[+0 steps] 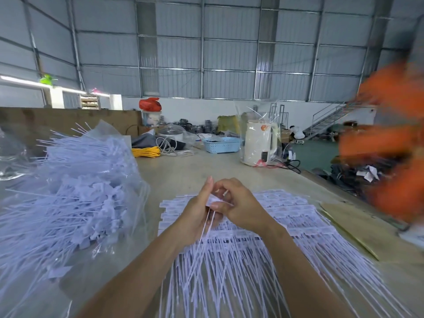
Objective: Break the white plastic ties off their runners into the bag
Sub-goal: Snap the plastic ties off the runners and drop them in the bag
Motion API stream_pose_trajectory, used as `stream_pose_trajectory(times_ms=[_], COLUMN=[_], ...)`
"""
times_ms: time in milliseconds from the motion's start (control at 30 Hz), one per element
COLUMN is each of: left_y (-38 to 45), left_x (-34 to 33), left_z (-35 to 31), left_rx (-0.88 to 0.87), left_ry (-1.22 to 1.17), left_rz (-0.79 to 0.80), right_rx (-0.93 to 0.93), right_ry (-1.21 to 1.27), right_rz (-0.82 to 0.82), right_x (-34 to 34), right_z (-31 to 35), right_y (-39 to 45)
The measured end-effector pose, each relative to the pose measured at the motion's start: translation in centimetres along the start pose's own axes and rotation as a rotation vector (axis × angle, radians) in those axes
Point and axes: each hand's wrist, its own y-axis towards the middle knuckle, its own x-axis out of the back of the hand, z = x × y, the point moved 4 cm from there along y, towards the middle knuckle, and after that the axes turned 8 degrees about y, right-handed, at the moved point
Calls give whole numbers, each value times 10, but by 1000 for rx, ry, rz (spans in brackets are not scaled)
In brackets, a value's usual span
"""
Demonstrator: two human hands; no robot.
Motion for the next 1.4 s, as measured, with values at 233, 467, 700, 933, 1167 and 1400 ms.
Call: stream_pose_trajectory(times_ms=[233,467,700,933,1167,1400], left_y=[-2,1,-5,-18,-55,-76], left_x=[9,20,18,13,16,147], left_z=[3,-4,-1,-15,-106,-114], left_rx=[-81,-118,58,259,-176,206], left_ry=[119,89,55,497,206,1493], left_rz=[-90,-263,-285,-134,-25,-303], right_rx=[-21,-174,-82,-151,-212,-147], right_ry=[62,34,-19,-401,-336,-352], right_rz=[7,84,72,-128,-114,-153], right_x=[-2,3,2,27,30,32], right_z=[-7,-17,-21,-42,-56,-35], right_y=[-1,-4,-3,-5,-11,-9])
